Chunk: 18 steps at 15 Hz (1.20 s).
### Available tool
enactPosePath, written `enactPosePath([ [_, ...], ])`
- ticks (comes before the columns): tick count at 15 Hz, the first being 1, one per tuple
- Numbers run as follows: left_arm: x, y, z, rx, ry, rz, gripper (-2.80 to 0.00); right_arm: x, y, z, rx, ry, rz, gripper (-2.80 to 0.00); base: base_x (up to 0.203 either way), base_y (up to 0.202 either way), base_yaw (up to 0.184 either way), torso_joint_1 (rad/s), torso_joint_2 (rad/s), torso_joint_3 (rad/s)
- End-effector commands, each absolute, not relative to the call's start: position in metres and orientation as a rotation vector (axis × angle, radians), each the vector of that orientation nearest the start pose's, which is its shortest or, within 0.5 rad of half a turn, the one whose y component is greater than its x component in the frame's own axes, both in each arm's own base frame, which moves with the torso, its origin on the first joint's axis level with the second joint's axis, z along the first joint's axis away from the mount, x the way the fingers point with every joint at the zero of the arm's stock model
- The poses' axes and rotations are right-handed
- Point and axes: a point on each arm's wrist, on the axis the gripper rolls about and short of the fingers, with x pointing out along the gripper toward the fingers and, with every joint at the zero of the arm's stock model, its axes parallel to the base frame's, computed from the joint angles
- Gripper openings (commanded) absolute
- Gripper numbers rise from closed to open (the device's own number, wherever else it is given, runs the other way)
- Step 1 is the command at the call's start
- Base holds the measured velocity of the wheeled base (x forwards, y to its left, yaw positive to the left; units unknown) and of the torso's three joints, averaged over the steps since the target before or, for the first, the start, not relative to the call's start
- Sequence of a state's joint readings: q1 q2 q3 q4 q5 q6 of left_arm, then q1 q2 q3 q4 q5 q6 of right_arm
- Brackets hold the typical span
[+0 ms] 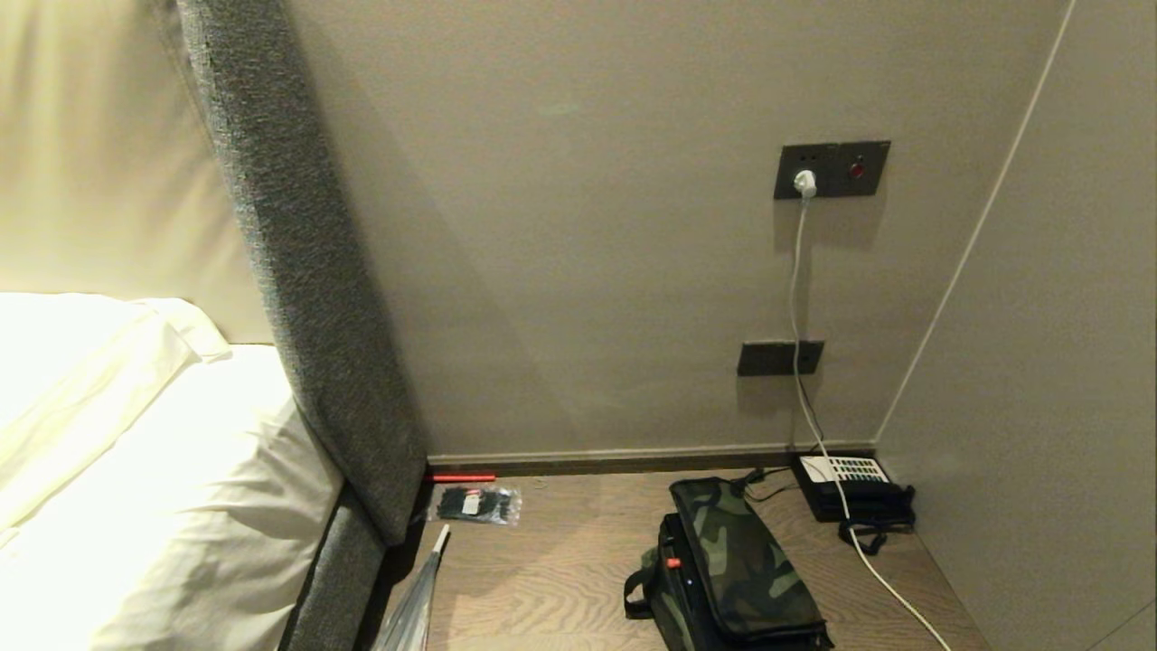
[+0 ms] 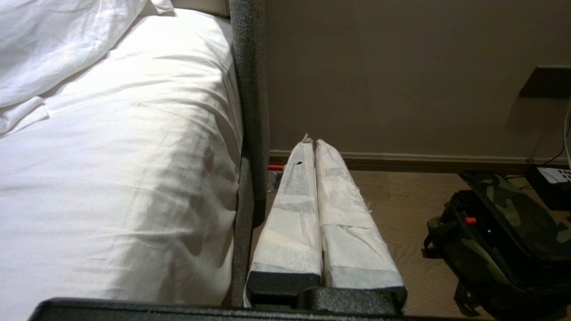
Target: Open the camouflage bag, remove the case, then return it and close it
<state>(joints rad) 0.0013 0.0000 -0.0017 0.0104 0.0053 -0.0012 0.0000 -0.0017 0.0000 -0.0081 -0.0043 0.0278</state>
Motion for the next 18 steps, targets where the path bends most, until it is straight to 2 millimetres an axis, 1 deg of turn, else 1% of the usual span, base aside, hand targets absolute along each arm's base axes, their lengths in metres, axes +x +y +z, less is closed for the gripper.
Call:
enactPosePath([
  [1, -0.023, 0.0001, 0.0748, -0.002, 0.008, 0.008, -2.8, -0.0242, -0.0001, 0.0751, 0.026, -0.028, -0.003, -2.8, 0.0, 0.0, 0.0, 0.0, 0.0, 0.0],
  [18, -0.023, 0.0001, 0.0748, -0.002, 0.008, 0.008, -2.8, -0.0242, -0.0001, 0.0752, 0.017, -0.029, -0.003, -2.8, 0.0, 0.0, 0.0, 0.0, 0.0, 0.0],
])
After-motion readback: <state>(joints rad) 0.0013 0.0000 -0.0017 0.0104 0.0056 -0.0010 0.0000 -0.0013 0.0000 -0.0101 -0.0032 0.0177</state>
